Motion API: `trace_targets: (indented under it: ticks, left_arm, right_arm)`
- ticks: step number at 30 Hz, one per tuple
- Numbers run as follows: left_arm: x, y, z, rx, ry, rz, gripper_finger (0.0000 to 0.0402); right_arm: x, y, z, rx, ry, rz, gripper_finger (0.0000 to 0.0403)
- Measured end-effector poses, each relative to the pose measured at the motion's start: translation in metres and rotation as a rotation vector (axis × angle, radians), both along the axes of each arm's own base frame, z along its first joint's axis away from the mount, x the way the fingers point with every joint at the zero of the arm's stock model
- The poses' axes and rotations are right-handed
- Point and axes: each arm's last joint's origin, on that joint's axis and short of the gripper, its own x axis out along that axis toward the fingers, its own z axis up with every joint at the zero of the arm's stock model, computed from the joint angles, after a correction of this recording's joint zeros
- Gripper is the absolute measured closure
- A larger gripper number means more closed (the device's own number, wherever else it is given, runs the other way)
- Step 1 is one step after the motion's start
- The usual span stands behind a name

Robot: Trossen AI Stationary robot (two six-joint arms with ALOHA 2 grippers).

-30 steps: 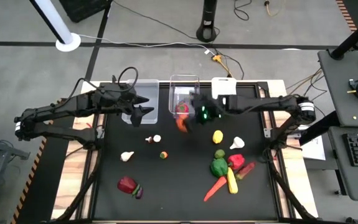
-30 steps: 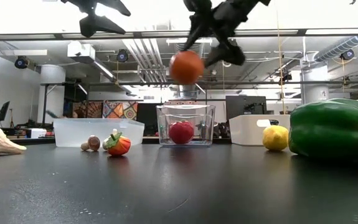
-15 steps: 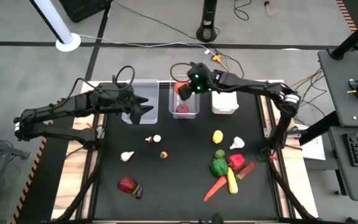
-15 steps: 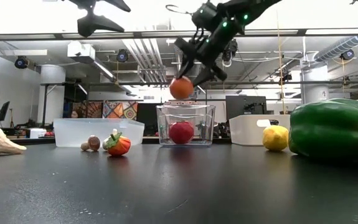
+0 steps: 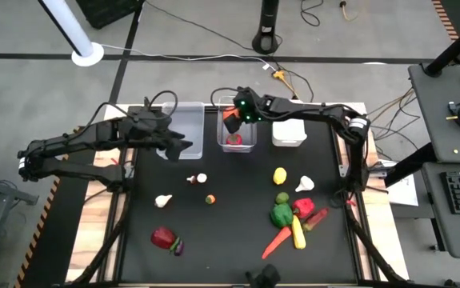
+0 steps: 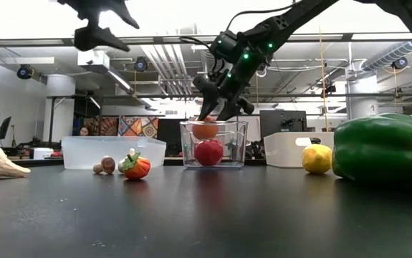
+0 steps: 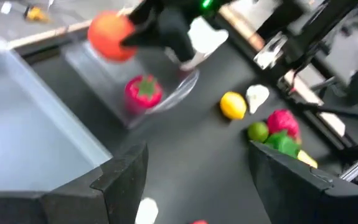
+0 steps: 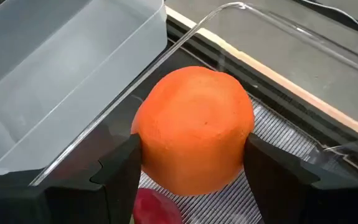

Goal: Sort produce into baskets
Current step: Put the orange into the right transparent bin, then put the big white garlic into the white bin

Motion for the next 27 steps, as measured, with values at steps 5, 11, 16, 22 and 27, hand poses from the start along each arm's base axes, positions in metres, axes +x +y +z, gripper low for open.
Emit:
trace_targets:
  ticks: [5,11,16,22,27]
  left_arm:
    - [-0.006,-0.003,-0.009,-0.074,0.106,-0.037,0.0146]
    - [-0.013,-0.008,-0.017,-0.134,0.208,-0.075,0.0146]
    - [-0.019,-0.014,-0.023,-0.174,0.295,-0.080,0.0146]
    - [-0.028,-0.026,-0.032,-0.247,0.432,-0.071,0.0146]
    - [-0.029,-0.039,-0.042,-0.308,0.539,-0.057,0.0146]
  right_arm:
    - [0.000,0.000,0.000,0.000,0.002,0.010,0.0150]
    - [0.000,0.000,-0.003,0.037,0.002,0.002,0.0109]
    - [-0.002,0.001,-0.005,0.053,0.023,-0.004,0.0088]
    - [-0.004,0.003,0.001,0.085,-0.002,0.013,0.0093]
    - [-0.006,0.008,0.015,0.080,-0.036,0.027,0.0099]
